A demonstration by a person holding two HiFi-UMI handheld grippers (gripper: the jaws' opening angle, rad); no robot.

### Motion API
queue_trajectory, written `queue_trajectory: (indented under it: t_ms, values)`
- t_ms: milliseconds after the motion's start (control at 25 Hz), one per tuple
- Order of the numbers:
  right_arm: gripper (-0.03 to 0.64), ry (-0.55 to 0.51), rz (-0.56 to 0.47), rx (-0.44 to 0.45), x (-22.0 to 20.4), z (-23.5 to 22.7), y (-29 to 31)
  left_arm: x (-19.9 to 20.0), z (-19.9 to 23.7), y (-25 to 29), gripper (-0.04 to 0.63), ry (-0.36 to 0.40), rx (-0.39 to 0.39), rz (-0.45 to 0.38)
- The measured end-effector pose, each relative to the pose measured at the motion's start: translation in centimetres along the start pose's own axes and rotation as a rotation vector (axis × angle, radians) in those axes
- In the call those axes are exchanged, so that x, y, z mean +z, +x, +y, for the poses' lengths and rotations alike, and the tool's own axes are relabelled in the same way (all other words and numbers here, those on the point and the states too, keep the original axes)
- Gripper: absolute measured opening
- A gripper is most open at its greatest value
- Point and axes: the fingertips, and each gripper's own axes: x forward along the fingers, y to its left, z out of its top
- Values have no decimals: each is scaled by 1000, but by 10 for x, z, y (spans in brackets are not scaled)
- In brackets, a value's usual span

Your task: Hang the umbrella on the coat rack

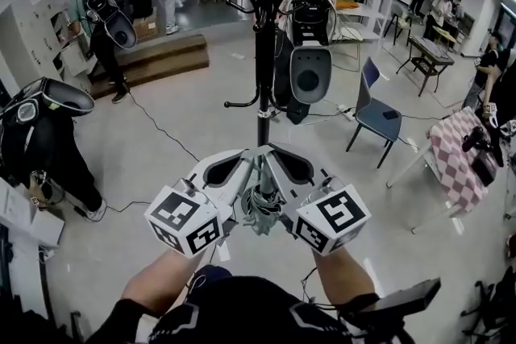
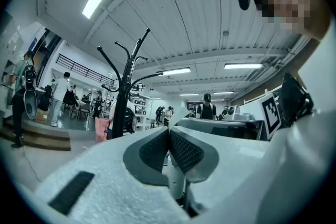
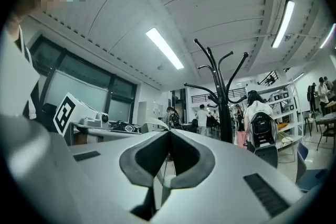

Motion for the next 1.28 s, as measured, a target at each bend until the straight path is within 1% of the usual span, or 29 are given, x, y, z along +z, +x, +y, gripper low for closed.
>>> queue_trajectory:
  t_ms: [240,600,920,1120,1280]
  values:
    - [9,3,-6,-5,4,-18,9,6,10,17,11,-6,-8,6]
    - [8,-18,-10,-42,20,-46,49,28,47,42,11,-14,-41,-42]
    - [8,-68,-26,-71,41,-69,92,58,86,69,11,6,-104,-78]
    - [9,-95,-47,-99,54,-85,115,76,103,87,11,28,-153,-109]
    - [8,-116,-57,-129,61,-100,131,85,115,101,11,58,-194,-115]
